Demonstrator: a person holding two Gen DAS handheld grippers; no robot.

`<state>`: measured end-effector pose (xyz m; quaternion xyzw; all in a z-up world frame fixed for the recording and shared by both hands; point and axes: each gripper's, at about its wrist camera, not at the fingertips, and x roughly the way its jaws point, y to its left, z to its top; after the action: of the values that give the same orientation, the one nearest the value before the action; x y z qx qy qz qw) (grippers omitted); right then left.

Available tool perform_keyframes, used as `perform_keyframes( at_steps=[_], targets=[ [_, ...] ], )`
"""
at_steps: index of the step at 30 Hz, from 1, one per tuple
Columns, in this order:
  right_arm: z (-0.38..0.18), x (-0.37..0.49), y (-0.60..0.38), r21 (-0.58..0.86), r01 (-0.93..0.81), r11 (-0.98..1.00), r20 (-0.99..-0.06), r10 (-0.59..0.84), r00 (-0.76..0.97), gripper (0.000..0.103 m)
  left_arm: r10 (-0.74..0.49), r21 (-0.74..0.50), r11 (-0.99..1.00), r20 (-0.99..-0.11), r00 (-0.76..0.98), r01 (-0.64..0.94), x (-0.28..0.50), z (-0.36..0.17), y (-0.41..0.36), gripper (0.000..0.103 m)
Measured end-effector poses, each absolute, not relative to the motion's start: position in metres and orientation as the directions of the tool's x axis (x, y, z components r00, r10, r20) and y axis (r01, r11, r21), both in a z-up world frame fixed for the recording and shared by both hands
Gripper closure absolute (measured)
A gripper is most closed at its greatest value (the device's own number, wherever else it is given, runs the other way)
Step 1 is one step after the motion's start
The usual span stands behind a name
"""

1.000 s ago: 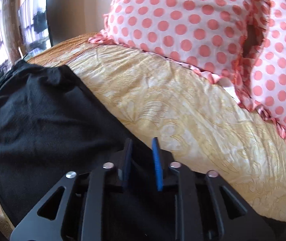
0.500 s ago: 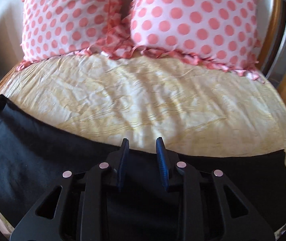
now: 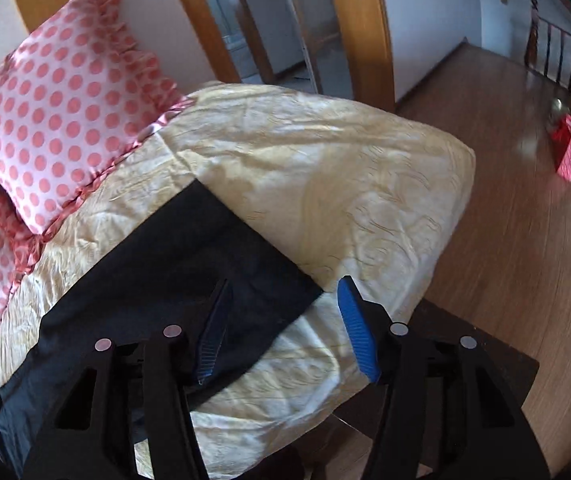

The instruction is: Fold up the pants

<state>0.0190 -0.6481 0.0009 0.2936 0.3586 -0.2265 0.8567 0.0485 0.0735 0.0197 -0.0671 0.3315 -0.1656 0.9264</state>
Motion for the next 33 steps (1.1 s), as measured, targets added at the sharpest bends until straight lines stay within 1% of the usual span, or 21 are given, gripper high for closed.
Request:
perform_keyframes(
  at_steps=[1,3,7,8,9,10,13,17,19,21,23,24,25,29,33],
  targets=[
    [-0.004,0.017,-0.652,0.371,0.591,0.716,-0.745,-0.15,0.65,0.05,-0.351,-0.233,0.936,-0.593,0.725,0.263,0.048,0.02,0.073,0.002],
    [-0.011,0.017,-0.653,0.427,0.575,0.698,-0.741,-0.095,0.665,0.051,-0.351,-0.231,0.936,-0.594,0.724,0.265,0.048,0.02,0.073,0.002],
    [-0.014,0.014,-0.655,0.469,0.566,0.678,-0.715,-0.086,0.694,0.057,-0.351,-0.235,0.936,-0.594,0.724,0.262,0.048,0.02,0.073,0.002],
    [-0.015,0.014,-0.656,0.487,0.556,0.674,-0.707,-0.071,0.704,0.057,-0.352,-0.237,0.936,-0.594,0.724,0.261,0.048,0.02,0.073,0.002],
    [-0.015,0.014,-0.655,0.488,0.555,0.674,-0.703,-0.074,0.707,0.06,-0.352,-0.238,0.936,-0.593,0.724,0.26,0.048,0.019,0.073,0.002],
    [-0.015,0.014,-0.655,0.483,0.556,0.676,-0.703,-0.079,0.707,0.064,-0.352,-0.238,0.936,-0.593,0.724,0.26,0.048,0.019,0.073,0.002],
    [-0.021,0.014,-0.658,0.533,0.535,0.655,-0.677,-0.049,0.735,0.079,-0.351,-0.235,0.936,-0.595,0.724,0.261,0.048,0.02,0.074,0.002],
    [-0.026,0.008,-0.664,0.617,0.549,0.563,-0.655,-0.019,0.756,0.079,-0.383,-0.301,0.921,-0.579,0.719,0.249,0.048,0.025,0.081,0.002],
    [-0.025,0.009,-0.663,0.613,0.554,0.563,-0.657,-0.026,0.753,0.079,-0.395,-0.331,0.912,-0.556,0.732,0.241,0.046,0.03,0.087,0.002],
    [-0.025,0.011,-0.661,0.6,0.556,0.575,-0.658,-0.04,0.752,0.078,-0.378,-0.325,0.918,-0.539,0.753,0.229,0.045,0.036,0.092,0.002],
    [-0.025,0.014,-0.659,0.59,0.538,0.602,-0.647,-0.046,0.761,0.082,-0.352,-0.311,0.927,-0.529,0.772,0.209,0.046,0.04,0.097,0.002],
    [-0.025,0.014,-0.659,0.606,0.518,0.604,-0.628,-0.038,0.778,0.088,-0.342,-0.308,0.93,-0.527,0.778,0.201,0.048,0.041,0.099,0.002],
    [-0.024,0.013,-0.66,0.628,0.496,0.599,-0.601,-0.031,0.799,0.088,-0.337,-0.309,0.931,-0.527,0.78,0.193,0.049,0.043,0.102,0.002],
    [0.0,0.015,-0.646,0.644,0.396,0.655,-0.509,-0.02,0.861,0.089,-0.319,-0.334,0.931,-0.539,0.779,0.15,0.058,0.042,0.116,0.002],
    [0.046,0.038,-0.6,0.62,0.214,0.755,-0.42,0.089,0.903,0.089,-0.299,-0.323,0.937,-0.553,0.777,0.131,0.062,0.039,0.121,0.002]
  ],
)
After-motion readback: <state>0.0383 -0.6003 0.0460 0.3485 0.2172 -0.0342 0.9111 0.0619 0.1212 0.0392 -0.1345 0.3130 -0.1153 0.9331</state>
